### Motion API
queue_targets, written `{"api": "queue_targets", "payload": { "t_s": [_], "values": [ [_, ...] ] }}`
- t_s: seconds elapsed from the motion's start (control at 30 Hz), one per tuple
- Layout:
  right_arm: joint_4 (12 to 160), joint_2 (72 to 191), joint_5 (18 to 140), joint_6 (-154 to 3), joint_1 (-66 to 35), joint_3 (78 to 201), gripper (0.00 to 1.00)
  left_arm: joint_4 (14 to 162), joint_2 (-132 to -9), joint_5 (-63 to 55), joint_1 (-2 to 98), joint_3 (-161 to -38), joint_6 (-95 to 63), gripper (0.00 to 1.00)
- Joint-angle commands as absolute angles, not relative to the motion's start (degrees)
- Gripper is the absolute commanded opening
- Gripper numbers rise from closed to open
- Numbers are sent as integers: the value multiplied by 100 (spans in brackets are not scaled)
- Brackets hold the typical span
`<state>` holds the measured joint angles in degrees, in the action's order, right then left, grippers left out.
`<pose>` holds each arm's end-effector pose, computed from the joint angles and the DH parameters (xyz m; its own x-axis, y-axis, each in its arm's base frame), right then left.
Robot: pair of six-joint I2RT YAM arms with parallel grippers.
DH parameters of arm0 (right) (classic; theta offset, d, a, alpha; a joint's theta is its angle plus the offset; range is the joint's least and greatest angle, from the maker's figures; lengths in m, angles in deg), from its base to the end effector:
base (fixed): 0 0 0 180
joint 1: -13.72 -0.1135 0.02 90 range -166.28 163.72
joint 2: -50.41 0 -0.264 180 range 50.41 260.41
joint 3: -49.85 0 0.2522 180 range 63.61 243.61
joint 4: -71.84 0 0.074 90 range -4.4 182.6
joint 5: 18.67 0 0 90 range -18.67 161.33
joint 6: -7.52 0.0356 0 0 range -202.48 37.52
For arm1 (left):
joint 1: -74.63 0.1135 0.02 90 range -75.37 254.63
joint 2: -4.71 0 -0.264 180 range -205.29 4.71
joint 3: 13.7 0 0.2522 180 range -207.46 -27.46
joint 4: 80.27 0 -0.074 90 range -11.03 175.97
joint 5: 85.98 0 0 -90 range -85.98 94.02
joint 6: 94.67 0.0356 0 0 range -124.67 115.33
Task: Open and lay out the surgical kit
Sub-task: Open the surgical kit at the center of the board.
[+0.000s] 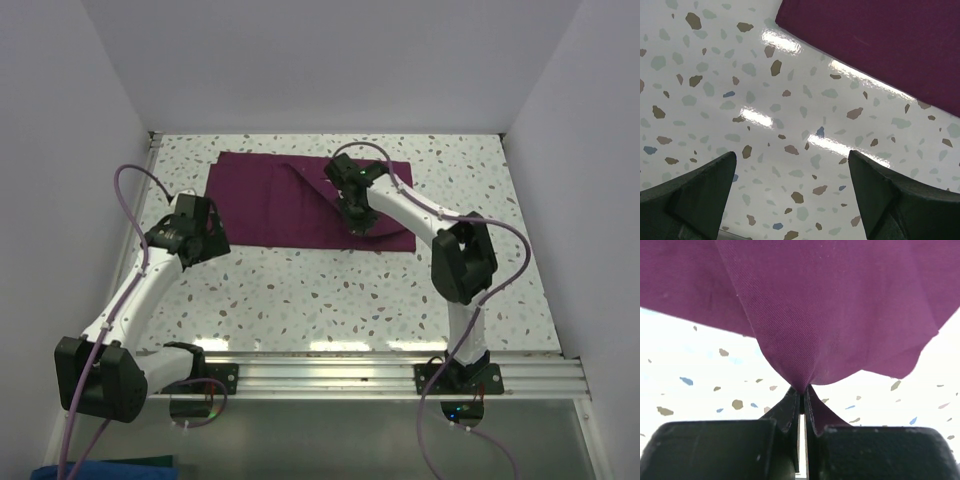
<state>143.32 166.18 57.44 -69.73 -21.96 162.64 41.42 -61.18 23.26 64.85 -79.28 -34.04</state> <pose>0.3427 0.2355 0.2335 -0.8767 -0.3658 -0.3123 -0.3286 0.9297 -0.1665 0.2192 -0.0259 0.2612 -0.7289 -0.3442 -0.5918 -0.4202 0.9074 -0.0102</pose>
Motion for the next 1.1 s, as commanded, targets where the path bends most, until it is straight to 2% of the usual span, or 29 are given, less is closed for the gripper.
{"api": "queue_targets", "payload": {
  "t_s": [0.0,0.1,0.23,0.5,0.7,0.8,0.83,0.87,0.9,0.93,1.07],
  "values": [
    [14721,16205,5806,-7053,-2188,16312,0,4387,-6077,2326,6478,-7976,-3368,98],
    [14739,15967,6122,-6913,-2197,16004,0,4466,-6243,2318,6470,-8186,-3367,98],
    [14581,14907,6771,-6527,-2354,14541,0,4616,-6674,2248,6478,-8660,-3402,98],
    [15089,12304,7765,-4726,-3945,11788,0,4783,-8018,2265,6478,-10312,-3490,98],
    [16284,10686,7846,-4048,-4113,11047,0,4721,-8573,2124,6478,-11061,-3613,97],
    [16776,10614,7618,-3898,-4113,10967,0,4634,-8591,2080,6478,-11070,-3701,97],
    [16865,10622,7564,-3880,-4113,10950,6,4607,-8547,2063,6478,-11052,-3719,97],
    [16962,10649,7494,-3845,-4113,10949,32,4590,-8503,2054,6478,-10982,-3736,97],
    [16902,10666,7459,-3862,-4113,10923,70,4581,-8459,2063,6478,-10929,-3737,97],
    [16840,10719,7424,-3863,-4113,10914,98,4581,-8415,2080,6478,-10885,-3737,97],
    [16559,11254,7142,-3967,-4121,11317,99,4485,-8170,2133,6478,-10675,-3719,97]
  ]
}}
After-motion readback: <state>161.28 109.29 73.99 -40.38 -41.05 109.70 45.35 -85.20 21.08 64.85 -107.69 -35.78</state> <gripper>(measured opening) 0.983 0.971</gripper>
